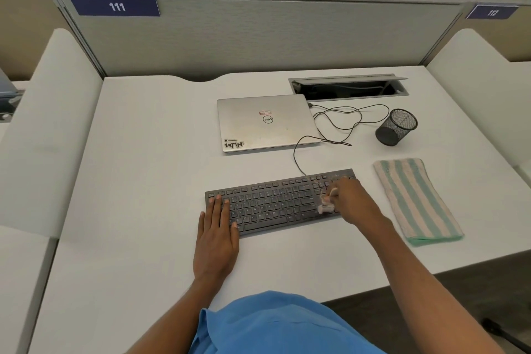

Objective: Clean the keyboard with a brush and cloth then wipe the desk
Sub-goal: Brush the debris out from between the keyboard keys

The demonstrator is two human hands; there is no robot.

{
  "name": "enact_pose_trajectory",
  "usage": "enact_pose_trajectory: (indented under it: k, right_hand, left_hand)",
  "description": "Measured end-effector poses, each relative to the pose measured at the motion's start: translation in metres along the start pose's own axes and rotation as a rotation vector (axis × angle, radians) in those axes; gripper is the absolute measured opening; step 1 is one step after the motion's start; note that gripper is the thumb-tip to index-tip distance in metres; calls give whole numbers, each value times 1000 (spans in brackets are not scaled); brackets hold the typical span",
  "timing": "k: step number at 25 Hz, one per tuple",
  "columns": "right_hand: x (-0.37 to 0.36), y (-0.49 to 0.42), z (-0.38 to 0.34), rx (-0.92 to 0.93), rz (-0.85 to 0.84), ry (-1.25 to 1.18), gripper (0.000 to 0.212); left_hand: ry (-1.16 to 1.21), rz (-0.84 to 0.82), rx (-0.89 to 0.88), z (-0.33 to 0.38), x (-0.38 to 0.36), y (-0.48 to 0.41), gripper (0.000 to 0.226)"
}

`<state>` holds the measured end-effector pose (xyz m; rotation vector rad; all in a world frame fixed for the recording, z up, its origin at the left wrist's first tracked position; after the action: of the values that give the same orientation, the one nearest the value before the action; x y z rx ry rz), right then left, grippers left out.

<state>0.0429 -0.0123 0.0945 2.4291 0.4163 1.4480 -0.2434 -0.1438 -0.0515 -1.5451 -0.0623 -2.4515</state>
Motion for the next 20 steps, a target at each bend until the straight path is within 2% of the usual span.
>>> enact_pose_trajectory:
  k: [2,7,14,16,20]
  right_hand:
    - [-3,6,-5,26,22,-28,13]
    - [-40,21,-23,135,-107,-7,12]
    - [-11,19,9,35,55,26,18]
    - [-12,23,4,41,80,-66,15]
    - [-32,29,-6,127,-43,-54,25]
  left_hand:
    - [0,-1,2,0,0,0,63]
    - [-3,-11,7,0,0,0,63]
    - [-1,-7,3,-1,-1,-1,63]
    - [1,-11,4,-1,-1,-1,63]
    - [8,-6,5,-1,-1,-1,63]
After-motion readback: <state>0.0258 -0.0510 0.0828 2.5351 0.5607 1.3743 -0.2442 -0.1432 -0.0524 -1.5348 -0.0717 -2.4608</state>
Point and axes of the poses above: each hand's wrist, its own y-axis away from the middle knuckle, its own x-axis out of the back of the hand, z = x × y, the point moved 6 cm from there along -y, towards the middle knuckle, and after that the axes turned 1 degree about -z, right-handed, at the moved point
